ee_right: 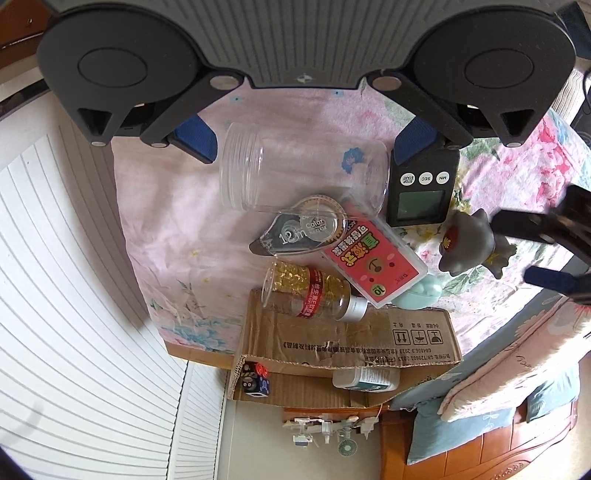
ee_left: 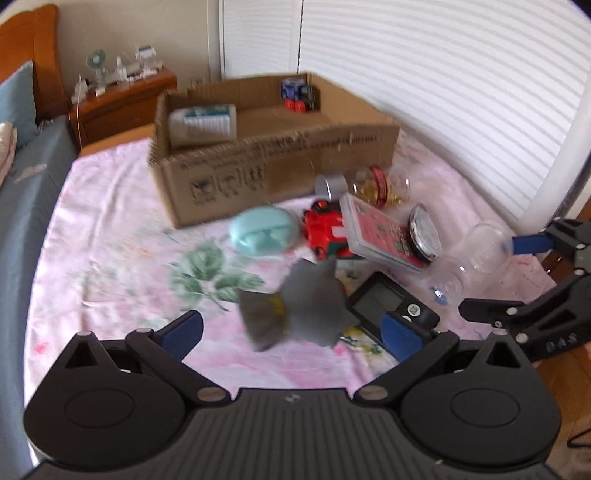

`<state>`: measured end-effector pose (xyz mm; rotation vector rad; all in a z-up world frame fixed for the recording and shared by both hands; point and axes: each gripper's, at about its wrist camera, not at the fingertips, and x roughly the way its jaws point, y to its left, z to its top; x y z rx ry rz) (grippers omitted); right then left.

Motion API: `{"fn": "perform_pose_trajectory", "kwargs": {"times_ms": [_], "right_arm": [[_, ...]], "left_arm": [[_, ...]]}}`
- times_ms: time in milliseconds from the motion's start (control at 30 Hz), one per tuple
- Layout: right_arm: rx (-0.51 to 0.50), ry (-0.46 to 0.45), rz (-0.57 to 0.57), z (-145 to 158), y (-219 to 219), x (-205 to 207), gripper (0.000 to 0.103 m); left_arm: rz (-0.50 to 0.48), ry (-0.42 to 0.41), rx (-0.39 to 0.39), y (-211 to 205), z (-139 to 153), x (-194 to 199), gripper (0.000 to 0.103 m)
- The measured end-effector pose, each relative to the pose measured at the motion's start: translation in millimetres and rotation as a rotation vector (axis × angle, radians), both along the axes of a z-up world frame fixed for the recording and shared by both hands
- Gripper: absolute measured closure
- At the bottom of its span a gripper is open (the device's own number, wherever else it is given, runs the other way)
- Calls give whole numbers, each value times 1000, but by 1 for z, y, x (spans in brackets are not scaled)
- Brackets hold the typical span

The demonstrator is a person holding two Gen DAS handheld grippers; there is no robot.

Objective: Organize rigid objects
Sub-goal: 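Grasp gray rubber toy with left tool while right tool grasps clear plastic jar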

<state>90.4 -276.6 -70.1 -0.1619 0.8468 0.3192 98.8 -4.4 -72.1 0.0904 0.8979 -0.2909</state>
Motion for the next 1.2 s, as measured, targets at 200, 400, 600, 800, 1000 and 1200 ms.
{"fn": "perform_pose_trajectory", "kwargs": {"times_ms": [200, 400, 600, 800, 1000, 1200], "right_arm": [[19, -11, -9, 2, -2, 1, 0], [34, -7, -19, 1, 2, 6, 0], [16, -2, -28, -4, 11, 11, 0], [17, 0, -47, -4, 13, 15, 0], [-18, 8, -47, -2, 15, 18, 10], [-43, 21, 3, 1, 14, 18, 10]], "left_arm": [[55, 25, -13, -17, -16, 18, 3], [114, 30, -27, -14, -23, 21, 12], [156, 27, -59, -8, -24, 20, 17], [156, 30, -77, -3, -24, 21, 27], [104, 38, -66, -2, -22, 23, 29], [20, 29, -11, -2, -15, 23, 29]]}}
